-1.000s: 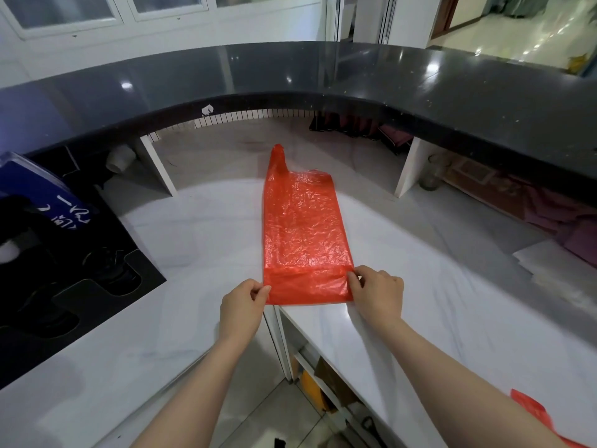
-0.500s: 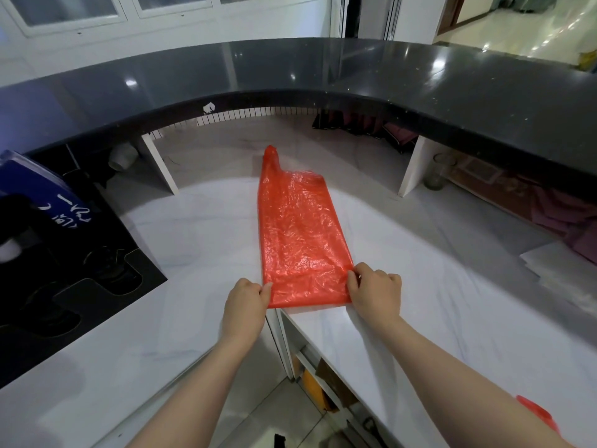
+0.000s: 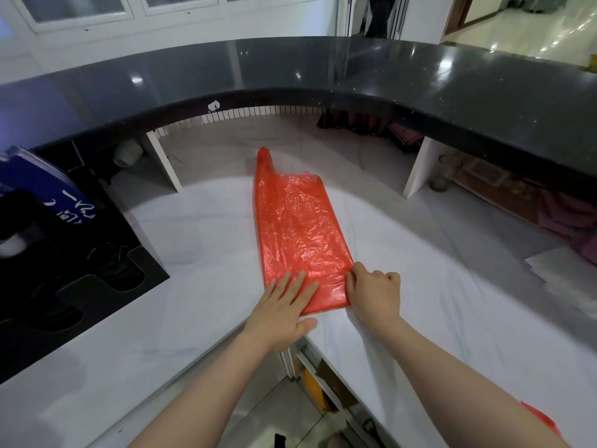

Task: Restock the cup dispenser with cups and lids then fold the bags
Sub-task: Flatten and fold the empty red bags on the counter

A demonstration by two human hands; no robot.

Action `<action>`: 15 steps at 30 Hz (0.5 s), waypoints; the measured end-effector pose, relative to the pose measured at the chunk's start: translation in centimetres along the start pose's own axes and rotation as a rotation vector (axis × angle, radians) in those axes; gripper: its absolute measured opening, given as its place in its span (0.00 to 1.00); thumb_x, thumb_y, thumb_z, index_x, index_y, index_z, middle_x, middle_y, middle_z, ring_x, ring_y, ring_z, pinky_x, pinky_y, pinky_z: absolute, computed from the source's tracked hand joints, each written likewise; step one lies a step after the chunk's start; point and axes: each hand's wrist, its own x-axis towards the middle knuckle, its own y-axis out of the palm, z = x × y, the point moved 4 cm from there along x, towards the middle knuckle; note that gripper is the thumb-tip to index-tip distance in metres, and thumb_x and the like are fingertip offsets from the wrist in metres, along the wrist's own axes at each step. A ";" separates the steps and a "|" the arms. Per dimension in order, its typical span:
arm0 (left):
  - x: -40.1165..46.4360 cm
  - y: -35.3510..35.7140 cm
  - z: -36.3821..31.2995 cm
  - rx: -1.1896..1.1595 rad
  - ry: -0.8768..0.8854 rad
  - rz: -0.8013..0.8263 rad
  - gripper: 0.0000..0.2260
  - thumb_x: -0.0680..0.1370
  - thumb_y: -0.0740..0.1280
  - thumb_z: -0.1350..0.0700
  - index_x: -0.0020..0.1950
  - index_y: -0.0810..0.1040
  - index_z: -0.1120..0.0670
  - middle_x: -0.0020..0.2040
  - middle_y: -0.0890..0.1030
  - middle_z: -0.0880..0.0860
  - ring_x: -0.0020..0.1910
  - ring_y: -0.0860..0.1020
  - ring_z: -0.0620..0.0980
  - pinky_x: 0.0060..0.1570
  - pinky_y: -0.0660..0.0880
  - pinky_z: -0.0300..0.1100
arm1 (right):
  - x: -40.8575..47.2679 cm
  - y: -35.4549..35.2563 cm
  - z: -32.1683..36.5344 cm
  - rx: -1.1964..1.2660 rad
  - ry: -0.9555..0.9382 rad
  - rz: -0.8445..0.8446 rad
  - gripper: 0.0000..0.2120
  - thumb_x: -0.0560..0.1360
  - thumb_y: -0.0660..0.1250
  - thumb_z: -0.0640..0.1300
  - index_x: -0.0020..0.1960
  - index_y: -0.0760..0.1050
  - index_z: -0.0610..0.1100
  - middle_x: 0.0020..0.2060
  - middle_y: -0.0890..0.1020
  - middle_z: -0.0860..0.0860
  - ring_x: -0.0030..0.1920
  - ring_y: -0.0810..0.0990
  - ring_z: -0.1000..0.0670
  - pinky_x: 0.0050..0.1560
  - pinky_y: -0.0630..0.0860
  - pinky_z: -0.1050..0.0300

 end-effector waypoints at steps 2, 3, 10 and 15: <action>-0.3 0.4 0.6 -0.002 -0.038 -0.006 0.32 0.78 0.45 0.32 0.72 0.29 0.42 0.74 0.32 0.47 0.75 0.32 0.51 0.71 0.31 0.48 | 0.4 0.0 -0.1 0.000 0.013 0.038 0.11 0.80 0.54 0.50 0.46 0.71 0.46 0.31 0.80 0.48 0.36 0.79 0.43 0.43 0.56 0.51; -0.4 0.5 0.8 -0.003 -0.039 0.001 0.33 0.77 0.45 0.32 0.72 0.29 0.42 0.75 0.32 0.47 0.74 0.31 0.50 0.71 0.31 0.47 | 0.7 0.1 -0.2 0.003 0.027 0.071 0.11 0.80 0.54 0.51 0.46 0.69 0.46 0.33 0.80 0.49 0.37 0.80 0.43 0.43 0.56 0.51; -0.4 0.7 1.6 0.002 0.021 0.046 0.46 0.71 0.52 0.25 0.72 0.28 0.47 0.74 0.30 0.49 0.75 0.32 0.51 0.71 0.31 0.46 | 0.1 -0.5 -0.6 0.182 -0.097 -0.005 0.18 0.79 0.57 0.54 0.67 0.64 0.50 0.60 0.75 0.48 0.59 0.74 0.44 0.55 0.72 0.46; -0.4 0.9 1.8 0.049 0.039 0.025 0.54 0.69 0.68 0.35 0.72 0.27 0.49 0.74 0.30 0.50 0.73 0.30 0.50 0.70 0.30 0.45 | -2.1 1.0 1.3 0.054 -0.555 0.265 0.31 0.79 0.41 0.67 0.78 0.39 0.57 0.77 0.40 0.58 0.77 0.37 0.54 0.75 0.36 0.47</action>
